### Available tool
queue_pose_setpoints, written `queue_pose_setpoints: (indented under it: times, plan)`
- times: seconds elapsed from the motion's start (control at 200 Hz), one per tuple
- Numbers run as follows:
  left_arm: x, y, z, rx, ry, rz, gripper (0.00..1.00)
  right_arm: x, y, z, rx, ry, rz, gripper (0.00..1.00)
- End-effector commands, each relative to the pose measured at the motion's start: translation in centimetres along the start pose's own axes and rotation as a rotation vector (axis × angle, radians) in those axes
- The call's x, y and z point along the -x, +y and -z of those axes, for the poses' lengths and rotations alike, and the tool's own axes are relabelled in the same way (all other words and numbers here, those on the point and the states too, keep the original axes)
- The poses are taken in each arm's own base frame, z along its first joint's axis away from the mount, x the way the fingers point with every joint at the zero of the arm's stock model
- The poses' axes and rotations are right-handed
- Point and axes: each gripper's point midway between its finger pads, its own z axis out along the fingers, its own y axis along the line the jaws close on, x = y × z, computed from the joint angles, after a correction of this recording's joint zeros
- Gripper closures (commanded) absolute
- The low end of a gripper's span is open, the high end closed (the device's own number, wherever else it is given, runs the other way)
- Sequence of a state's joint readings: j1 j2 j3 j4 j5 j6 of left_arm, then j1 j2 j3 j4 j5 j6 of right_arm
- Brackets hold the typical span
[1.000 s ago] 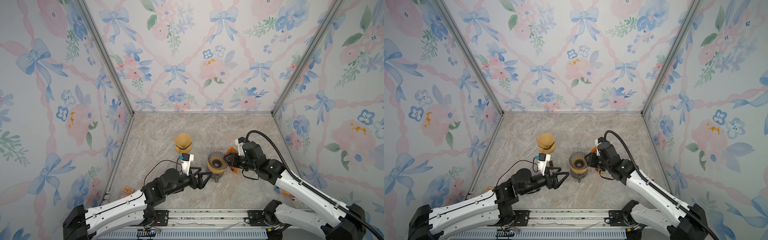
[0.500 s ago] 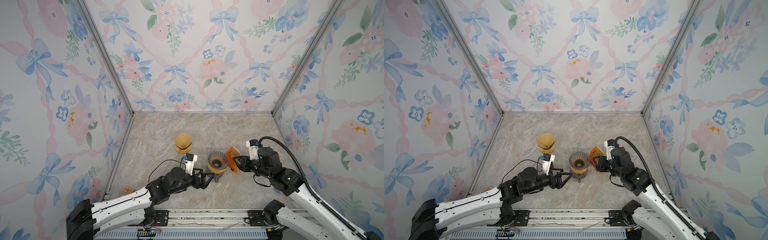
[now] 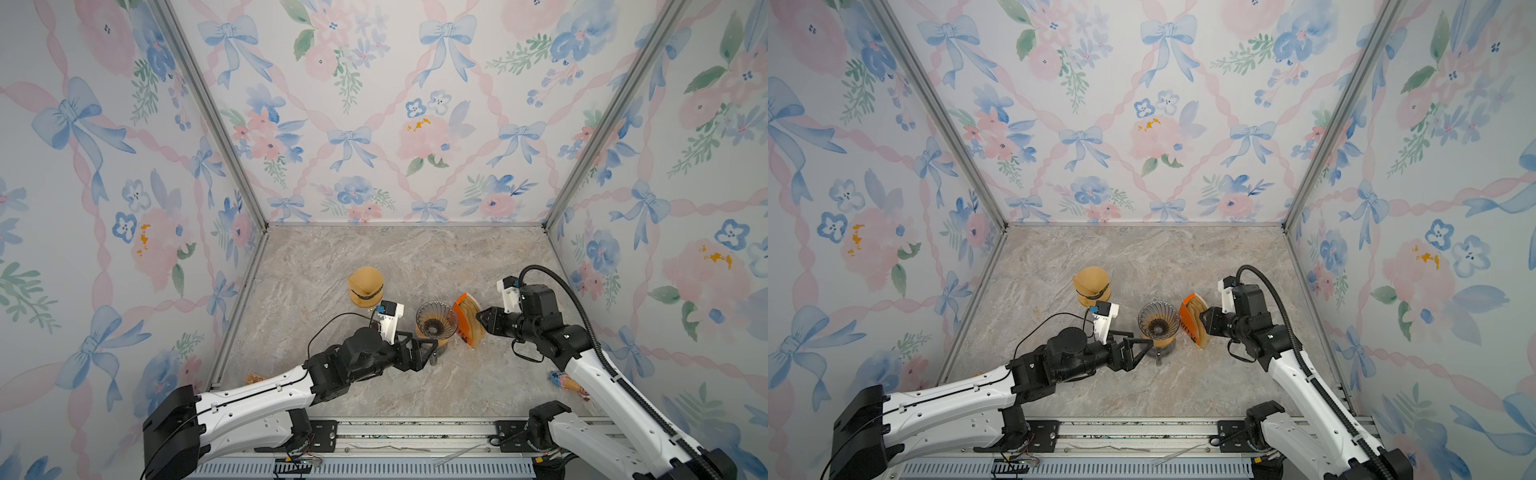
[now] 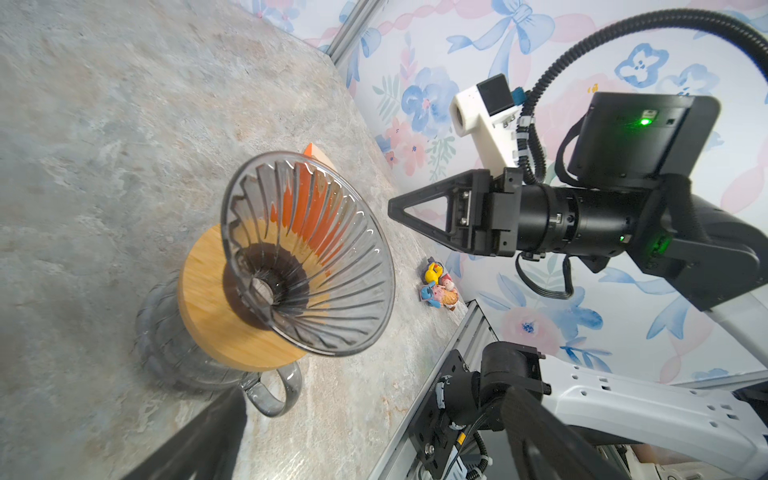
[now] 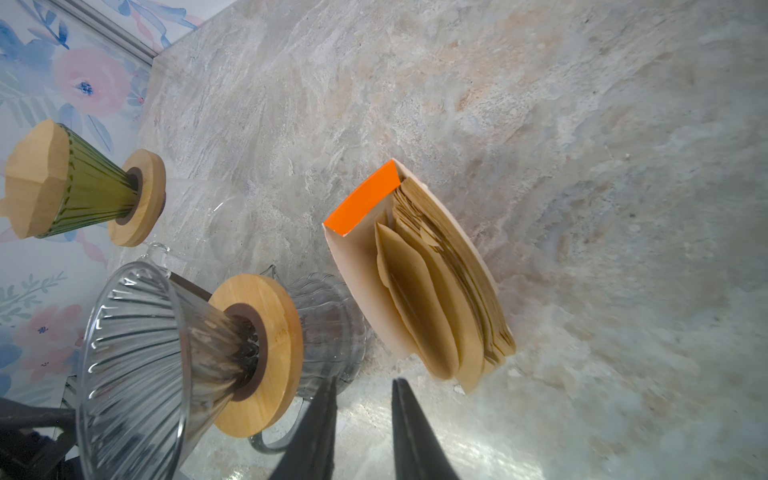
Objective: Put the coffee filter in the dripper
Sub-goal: 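Move the right gripper to the orange filter box and grip a filter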
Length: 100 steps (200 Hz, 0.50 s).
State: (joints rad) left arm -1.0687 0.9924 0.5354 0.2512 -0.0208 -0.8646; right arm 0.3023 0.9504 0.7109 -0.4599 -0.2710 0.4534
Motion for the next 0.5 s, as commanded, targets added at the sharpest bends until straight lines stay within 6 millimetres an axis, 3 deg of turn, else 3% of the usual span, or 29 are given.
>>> queue_pose_setpoints:
  times: [0.0, 0.495]
  plan:
    - [0.7, -0.3, 0.0, 0.019, -0.02, -0.008, 0.02, 0.6, 0.1, -1.0, 0.037, -0.002, 0.013, 0.76]
    - [1.5, -0.2, -0.4, 0.072, -0.044, -0.002, 0.02, 1.4, -0.7, -4.2, 0.044, 0.032, 0.007, 0.77]
